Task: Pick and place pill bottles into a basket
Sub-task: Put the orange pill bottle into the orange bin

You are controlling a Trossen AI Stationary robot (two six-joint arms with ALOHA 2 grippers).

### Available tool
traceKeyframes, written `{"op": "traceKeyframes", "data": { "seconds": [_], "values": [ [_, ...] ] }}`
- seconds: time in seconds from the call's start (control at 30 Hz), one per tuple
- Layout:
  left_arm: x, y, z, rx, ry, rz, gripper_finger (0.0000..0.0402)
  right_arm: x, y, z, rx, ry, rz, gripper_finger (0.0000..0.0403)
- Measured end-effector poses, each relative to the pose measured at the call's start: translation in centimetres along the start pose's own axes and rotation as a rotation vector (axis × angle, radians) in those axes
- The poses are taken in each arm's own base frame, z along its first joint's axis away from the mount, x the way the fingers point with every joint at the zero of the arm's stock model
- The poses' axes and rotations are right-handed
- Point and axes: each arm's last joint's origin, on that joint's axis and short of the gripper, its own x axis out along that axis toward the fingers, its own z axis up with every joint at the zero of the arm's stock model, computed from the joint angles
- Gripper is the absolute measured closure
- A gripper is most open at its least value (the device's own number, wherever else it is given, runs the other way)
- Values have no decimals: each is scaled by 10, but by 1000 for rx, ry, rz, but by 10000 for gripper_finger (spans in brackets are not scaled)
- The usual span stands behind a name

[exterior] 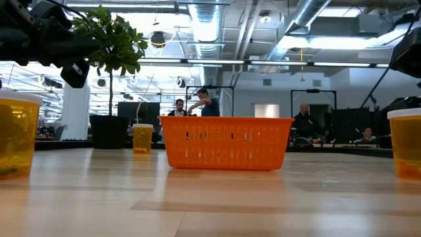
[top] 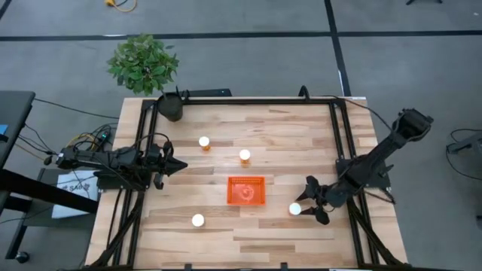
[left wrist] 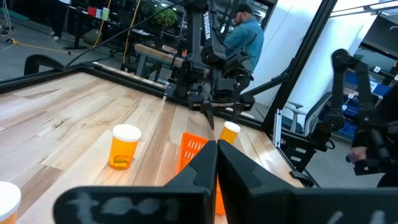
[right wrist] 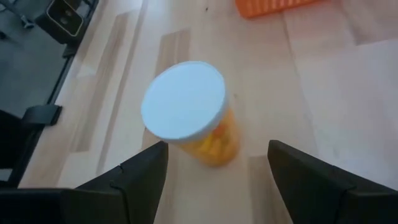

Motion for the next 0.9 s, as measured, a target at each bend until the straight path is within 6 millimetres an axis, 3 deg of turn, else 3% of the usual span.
{"op": "traceKeyframes", "data": {
  "seconds": [0.2, 0.57, 0.9],
  "values": [
    [0, 0, 0, 0, 0, 0, 402, 19, 4, -4, 44, 9, -8, 132],
    [0, 0, 0, 0, 0, 0, 401, 51, 15, 8, 45, 5, -42, 132],
    [0, 0, 0, 0, 0, 0, 402, 59, 12, 15, 41, -7, -60, 145]
  ]
}}
